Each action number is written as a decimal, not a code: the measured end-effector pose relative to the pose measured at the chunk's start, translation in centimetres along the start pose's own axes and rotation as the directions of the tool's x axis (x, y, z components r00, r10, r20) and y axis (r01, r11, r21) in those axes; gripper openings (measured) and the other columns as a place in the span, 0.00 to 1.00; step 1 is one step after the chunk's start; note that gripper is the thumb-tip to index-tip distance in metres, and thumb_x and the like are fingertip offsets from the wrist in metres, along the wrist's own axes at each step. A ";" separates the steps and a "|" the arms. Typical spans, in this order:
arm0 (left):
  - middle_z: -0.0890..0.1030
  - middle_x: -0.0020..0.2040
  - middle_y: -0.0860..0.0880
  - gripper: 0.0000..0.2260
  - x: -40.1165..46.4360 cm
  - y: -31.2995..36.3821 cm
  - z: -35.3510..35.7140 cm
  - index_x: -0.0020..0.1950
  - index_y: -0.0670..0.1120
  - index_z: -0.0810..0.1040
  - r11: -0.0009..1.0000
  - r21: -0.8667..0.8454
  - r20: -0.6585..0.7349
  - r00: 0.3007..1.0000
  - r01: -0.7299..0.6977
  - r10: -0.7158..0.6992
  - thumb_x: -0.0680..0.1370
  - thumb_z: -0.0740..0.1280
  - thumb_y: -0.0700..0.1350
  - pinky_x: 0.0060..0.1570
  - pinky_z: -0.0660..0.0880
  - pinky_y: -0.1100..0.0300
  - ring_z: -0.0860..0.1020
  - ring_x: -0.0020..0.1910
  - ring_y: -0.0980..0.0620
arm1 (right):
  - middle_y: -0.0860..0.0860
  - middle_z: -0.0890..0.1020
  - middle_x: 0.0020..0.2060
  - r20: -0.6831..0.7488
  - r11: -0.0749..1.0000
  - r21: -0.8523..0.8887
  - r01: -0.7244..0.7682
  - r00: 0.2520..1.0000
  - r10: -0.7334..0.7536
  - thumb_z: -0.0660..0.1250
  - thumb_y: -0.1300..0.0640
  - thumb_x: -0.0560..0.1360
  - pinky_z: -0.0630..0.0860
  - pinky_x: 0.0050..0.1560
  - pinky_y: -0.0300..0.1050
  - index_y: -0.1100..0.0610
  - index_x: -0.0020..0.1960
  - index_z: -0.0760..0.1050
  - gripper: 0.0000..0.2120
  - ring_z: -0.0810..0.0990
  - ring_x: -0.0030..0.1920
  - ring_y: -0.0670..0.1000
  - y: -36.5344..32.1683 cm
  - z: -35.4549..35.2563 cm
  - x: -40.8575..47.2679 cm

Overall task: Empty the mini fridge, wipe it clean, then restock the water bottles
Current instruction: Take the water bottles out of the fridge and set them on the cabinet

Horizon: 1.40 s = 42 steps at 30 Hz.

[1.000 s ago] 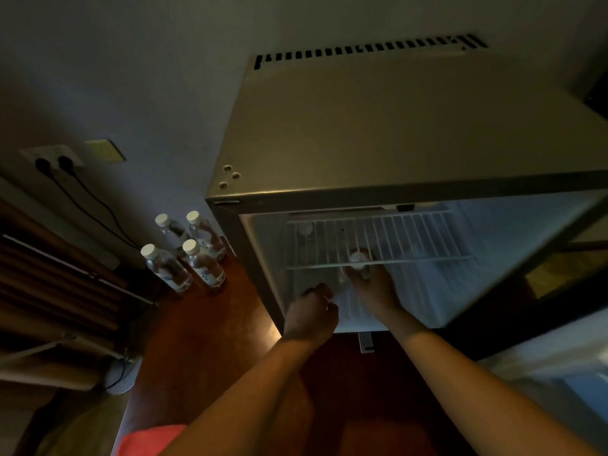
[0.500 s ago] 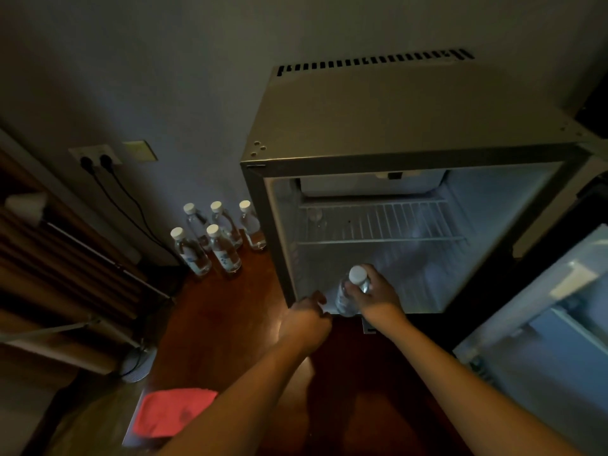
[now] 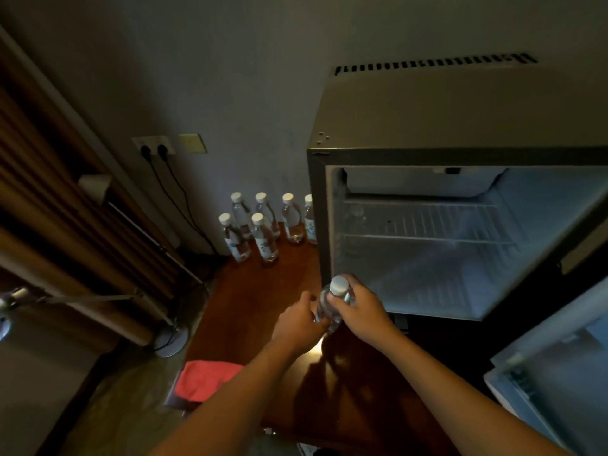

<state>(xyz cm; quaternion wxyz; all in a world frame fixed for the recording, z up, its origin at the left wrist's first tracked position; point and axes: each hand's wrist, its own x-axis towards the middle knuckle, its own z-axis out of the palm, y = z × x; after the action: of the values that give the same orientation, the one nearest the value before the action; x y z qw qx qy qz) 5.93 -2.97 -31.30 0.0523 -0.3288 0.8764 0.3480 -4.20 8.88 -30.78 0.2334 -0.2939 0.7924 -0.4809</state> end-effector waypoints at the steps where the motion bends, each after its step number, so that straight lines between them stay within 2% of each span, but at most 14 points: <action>1: 0.78 0.51 0.57 0.19 -0.1 -0.7 -0.4 0.62 0.57 0.67 1.000 0.016 0.001 1.000 0.006 -0.006 0.76 0.69 0.58 0.51 0.81 0.54 0.79 0.47 0.57 | 0.45 0.81 0.54 0.006 1.000 0.005 0.001 1.000 -0.001 0.67 0.47 0.76 0.78 0.57 0.49 0.45 0.63 0.72 0.16 0.79 0.56 0.48 -0.3 0.7 0.0; 6: 0.79 0.55 0.55 0.21 0.4 -4.1 -2.7 0.64 0.56 0.68 0.997 0.072 0.043 0.999 0.000 -0.003 0.74 0.71 0.57 0.53 0.79 0.53 0.79 0.51 0.54 | 0.41 0.80 0.50 0.095 0.999 0.002 0.041 0.995 -0.041 0.67 0.50 0.77 0.77 0.51 0.41 0.39 0.55 0.71 0.10 0.78 0.52 0.41 -2.1 4.2 0.6; 8: 0.80 0.56 0.55 0.22 0.9 -5.3 -3.5 0.65 0.55 0.69 0.991 0.128 0.024 0.999 -0.032 0.029 0.74 0.72 0.56 0.53 0.78 0.55 0.79 0.52 0.55 | 0.39 0.79 0.52 0.142 0.997 -0.031 0.066 0.988 -0.061 0.68 0.49 0.77 0.77 0.51 0.40 0.38 0.57 0.70 0.12 0.77 0.54 0.40 -2.6 5.6 1.2; 11: 0.80 0.54 0.54 0.19 1.8 -7.0 -4.8 0.61 0.54 0.71 0.979 0.194 -0.004 0.998 -0.060 0.062 0.74 0.72 0.56 0.47 0.75 0.58 0.79 0.49 0.54 | 0.38 0.78 0.53 0.151 0.999 -0.032 0.023 0.988 -0.018 0.67 0.49 0.77 0.76 0.48 0.36 0.37 0.58 0.69 0.13 0.77 0.54 0.40 -3.2 7.7 2.4; 16: 0.81 0.54 0.54 0.18 3.6 -9.8 -6.7 0.58 0.57 0.69 0.981 0.181 0.005 0.997 -0.070 0.071 0.73 0.71 0.57 0.49 0.77 0.53 0.80 0.51 0.51 | 0.40 0.77 0.52 0.141 0.998 -0.065 -0.013 0.990 0.022 0.67 0.51 0.77 0.73 0.44 0.32 0.40 0.57 0.69 0.12 0.77 0.54 0.40 -4.3 10.6 4.4; 20: 0.81 0.54 0.52 0.19 5.5 -11.4 -7.4 0.61 0.56 0.69 0.983 0.160 0.052 0.995 -0.093 0.086 0.73 0.70 0.55 0.51 0.78 0.52 0.80 0.50 0.50 | 0.41 0.77 0.52 0.163 0.993 -0.097 -0.067 0.983 0.082 0.66 0.53 0.78 0.73 0.43 0.33 0.39 0.57 0.68 0.12 0.77 0.54 0.41 -4.6 12.5 5.6; 24: 0.81 0.55 0.52 0.20 7.1 -12.6 -7.9 0.62 0.54 0.72 0.985 0.133 0.091 0.991 -0.107 0.095 0.73 0.70 0.58 0.48 0.75 0.57 0.80 0.52 0.50 | 0.40 0.78 0.50 0.128 0.990 -0.092 -0.103 0.985 0.114 0.66 0.53 0.79 0.71 0.46 0.32 0.39 0.54 0.69 0.11 0.77 0.52 0.39 -4.2 13.7 6.7; 30: 0.81 0.55 0.50 0.18 8.6 -14.0 -8.3 0.59 0.50 0.76 0.973 0.210 0.171 0.983 -0.098 0.062 0.75 0.69 0.59 0.49 0.76 0.56 0.79 0.52 0.50 | 0.41 0.78 0.49 0.057 0.990 -0.097 -0.106 0.992 0.112 0.67 0.56 0.77 0.75 0.51 0.38 0.40 0.54 0.70 0.13 0.77 0.53 0.41 -3.1 15.7 7.0; 37: 0.82 0.53 0.51 0.16 10.1 -14.5 -8.2 0.55 0.51 0.78 0.976 0.189 0.214 0.975 -0.106 0.065 0.76 0.67 0.60 0.52 0.77 0.54 0.79 0.51 0.51 | 0.41 0.77 0.49 -0.008 0.985 -0.101 -0.138 0.990 0.138 0.68 0.57 0.77 0.77 0.52 0.40 0.38 0.53 0.69 0.16 0.78 0.54 0.43 -2.4 16.2 8.6; 42: 0.81 0.52 0.50 0.18 11.6 -14.3 -8.5 0.56 0.50 0.78 0.977 0.184 0.235 0.970 -0.107 0.062 0.77 0.66 0.62 0.49 0.76 0.56 0.78 0.48 0.52 | 0.42 0.77 0.50 -0.009 0.983 -0.106 -0.148 0.989 0.148 0.67 0.58 0.77 0.77 0.53 0.41 0.39 0.54 0.69 0.15 0.77 0.54 0.43 -2.4 15.7 10.1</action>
<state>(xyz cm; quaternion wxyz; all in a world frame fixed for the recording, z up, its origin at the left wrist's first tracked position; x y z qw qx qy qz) 6.80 -22.46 -36.80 0.1699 -0.2422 0.9077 0.2975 -0.64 -8.83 -36.28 0.2521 -0.2461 0.8367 -0.4193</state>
